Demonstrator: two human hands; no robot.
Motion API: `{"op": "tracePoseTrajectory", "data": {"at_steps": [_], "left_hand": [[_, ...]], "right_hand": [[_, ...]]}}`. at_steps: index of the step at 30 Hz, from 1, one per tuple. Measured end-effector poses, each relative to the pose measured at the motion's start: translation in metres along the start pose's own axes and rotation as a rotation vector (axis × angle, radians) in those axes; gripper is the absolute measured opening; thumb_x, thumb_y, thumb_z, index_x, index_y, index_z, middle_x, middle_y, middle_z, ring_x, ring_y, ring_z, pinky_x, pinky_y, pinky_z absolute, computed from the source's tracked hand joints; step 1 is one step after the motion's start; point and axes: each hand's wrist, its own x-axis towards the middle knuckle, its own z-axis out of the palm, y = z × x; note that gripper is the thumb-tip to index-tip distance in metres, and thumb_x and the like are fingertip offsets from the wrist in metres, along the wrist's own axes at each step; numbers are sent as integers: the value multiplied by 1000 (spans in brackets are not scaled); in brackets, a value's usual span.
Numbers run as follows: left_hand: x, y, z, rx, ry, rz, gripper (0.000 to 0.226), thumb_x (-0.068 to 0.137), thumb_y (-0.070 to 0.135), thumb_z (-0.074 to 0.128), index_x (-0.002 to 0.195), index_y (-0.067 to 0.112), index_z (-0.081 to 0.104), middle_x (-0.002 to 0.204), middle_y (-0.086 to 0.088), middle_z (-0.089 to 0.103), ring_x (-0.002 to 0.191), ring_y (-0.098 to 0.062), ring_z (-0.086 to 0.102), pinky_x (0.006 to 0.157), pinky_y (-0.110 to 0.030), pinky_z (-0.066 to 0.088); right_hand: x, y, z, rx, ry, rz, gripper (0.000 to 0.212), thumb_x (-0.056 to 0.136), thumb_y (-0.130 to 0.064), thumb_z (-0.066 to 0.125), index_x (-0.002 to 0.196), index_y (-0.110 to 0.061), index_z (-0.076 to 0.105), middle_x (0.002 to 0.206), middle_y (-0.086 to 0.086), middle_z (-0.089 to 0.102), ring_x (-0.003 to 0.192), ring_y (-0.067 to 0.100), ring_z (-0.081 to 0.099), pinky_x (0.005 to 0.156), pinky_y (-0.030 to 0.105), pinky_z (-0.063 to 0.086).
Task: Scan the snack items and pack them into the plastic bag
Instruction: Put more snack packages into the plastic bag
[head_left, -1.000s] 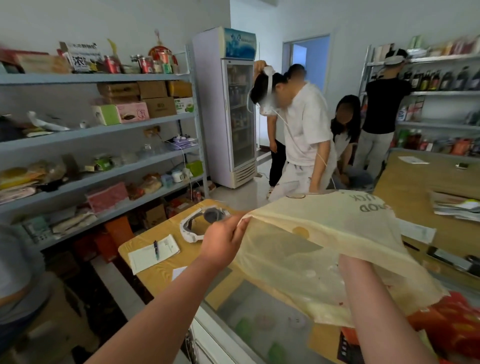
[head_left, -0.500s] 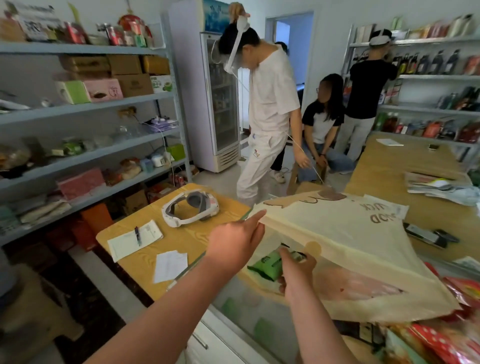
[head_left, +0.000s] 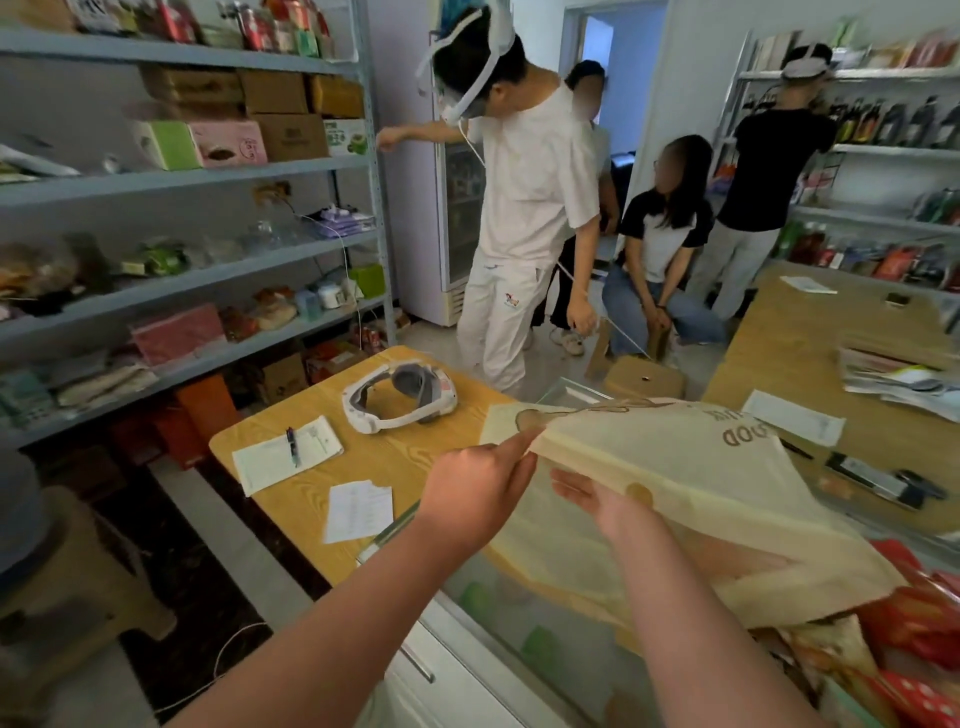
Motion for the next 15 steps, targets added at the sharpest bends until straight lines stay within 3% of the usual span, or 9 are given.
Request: {"op": "tracePoseTrajectory", "data": {"at_steps": [2, 4, 6, 7, 8, 10, 11, 13, 15], "left_hand": [[-6, -1, -1, -34, 6, -33, 36, 92, 34, 40, 110, 25, 70, 43, 3, 51, 33, -16, 48, 36, -16, 28], [-9, 3, -2, -82, -32, -84, 36, 91, 34, 41, 108, 26, 71, 44, 4, 52, 34, -18, 50, 34, -19, 33], [-9, 6, -1, -87, 50, -121, 36, 86, 35, 43, 106, 26, 72, 48, 4, 56, 39, -19, 53, 36, -20, 36], [-9, 10, -1, -107, 44, -148, 38, 84, 36, 44, 107, 26, 72, 54, 4, 59, 44, -18, 56, 39, -21, 38], [-8, 15, -2, -105, 49, -156, 40, 81, 39, 45, 110, 26, 70, 65, 5, 62, 53, -18, 60, 44, -23, 42], [-6, 27, -3, -77, 38, -107, 50, 76, 43, 50, 120, 24, 63, 88, 4, 61, 76, -19, 61, 60, -27, 49], [-4, 35, -3, -56, 33, -75, 55, 74, 45, 52, 123, 23, 60, 95, 2, 58, 85, -20, 58, 69, -29, 48], [0, 53, -1, -9, 39, -16, 57, 72, 45, 54, 124, 20, 58, 99, -1, 54, 90, -23, 55, 76, -33, 46], [6, 74, 5, 6, 46, 21, 48, 74, 41, 55, 116, 19, 61, 96, -2, 57, 85, -26, 57, 73, -35, 46]], "right_hand": [[-6, 7, -12, -48, 56, 31, 27, 99, 0, 30, 113, 2, 53, 108, 18, 55, 50, 11, 63, 45, 14, 50], [-16, 5, -22, -93, 78, 45, 35, 101, -3, 27, 126, 6, 50, 122, 23, 56, 60, 15, 60, 46, 7, 46], [-28, -2, -34, -115, 79, 70, 32, 102, -7, 28, 123, -1, 50, 130, 21, 55, 70, 18, 55, 66, 4, 44], [-39, -8, -36, -109, 80, 61, 27, 101, -7, 30, 119, -5, 50, 130, 20, 56, 73, 20, 56, 76, 9, 44], [-47, -14, -39, -99, 92, 37, 26, 100, -6, 32, 119, -7, 50, 128, 20, 57, 76, 23, 57, 75, 11, 44], [-59, -24, -45, -100, 125, -47, 30, 98, -4, 37, 123, -5, 52, 122, 19, 61, 76, 23, 60, 55, 10, 48], [-67, -31, -46, -104, 134, -80, 31, 96, -4, 38, 121, -7, 55, 115, 16, 64, 75, 21, 62, 52, 13, 50], [-80, -39, -54, -133, 149, -152, 27, 93, -5, 40, 106, -14, 62, 104, 8, 67, 75, 20, 66, 63, 25, 54], [-90, -42, -63, -187, 144, -225, 21, 92, -10, 43, 98, -19, 60, 102, 3, 67, 79, 20, 69, 72, 35, 56]]}}
